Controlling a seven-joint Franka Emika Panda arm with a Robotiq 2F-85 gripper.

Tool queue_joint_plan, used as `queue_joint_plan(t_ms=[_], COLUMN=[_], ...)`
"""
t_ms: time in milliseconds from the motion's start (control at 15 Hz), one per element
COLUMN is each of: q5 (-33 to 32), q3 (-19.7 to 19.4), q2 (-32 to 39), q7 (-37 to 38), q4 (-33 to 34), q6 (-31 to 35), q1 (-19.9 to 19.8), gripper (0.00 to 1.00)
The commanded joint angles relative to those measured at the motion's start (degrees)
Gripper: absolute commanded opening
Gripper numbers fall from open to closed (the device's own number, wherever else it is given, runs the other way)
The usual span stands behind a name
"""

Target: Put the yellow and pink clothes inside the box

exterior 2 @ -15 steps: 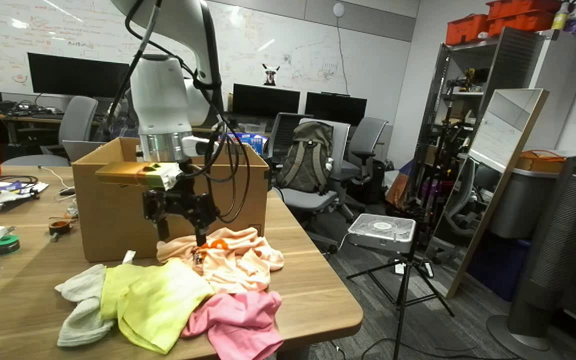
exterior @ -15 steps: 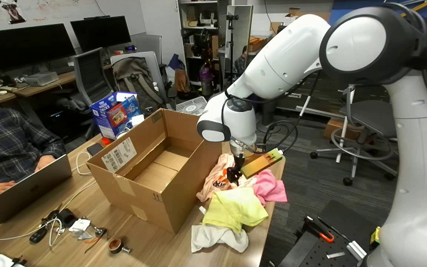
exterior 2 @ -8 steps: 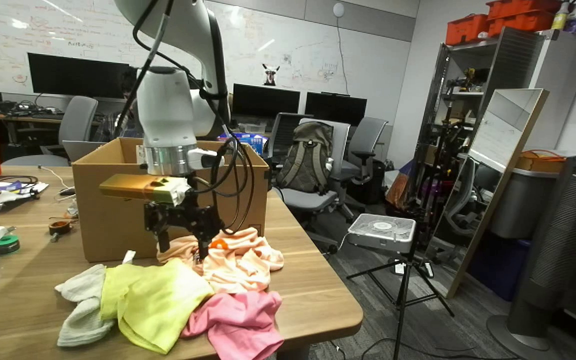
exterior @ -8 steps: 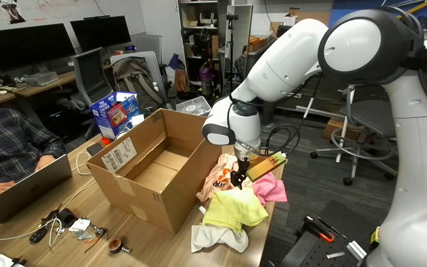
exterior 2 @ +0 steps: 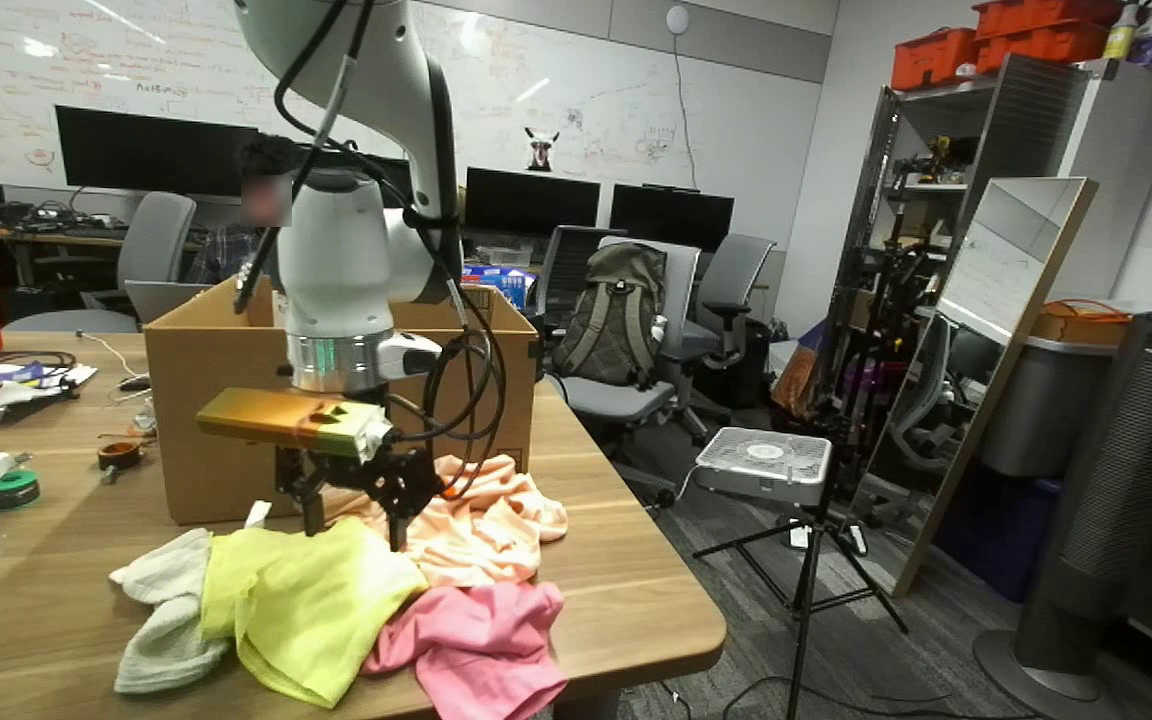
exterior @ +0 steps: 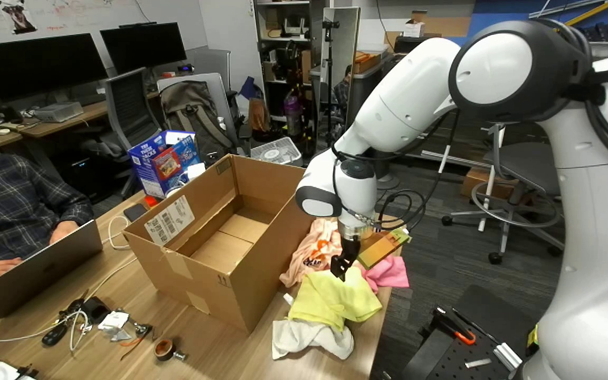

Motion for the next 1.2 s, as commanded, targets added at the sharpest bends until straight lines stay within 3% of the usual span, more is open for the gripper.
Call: queue_joint_plan(t_ms=[0, 1133], q5=[0.6, -6.9], q3=[-0.7, -1.7], q2=[0.4, 3.5], q7=[-3.4, -3.9], q4=[-0.8, -4.4], q6=[-2.0, -9.7], q1=[0.1, -0.6], gripper=[1.0, 1.0])
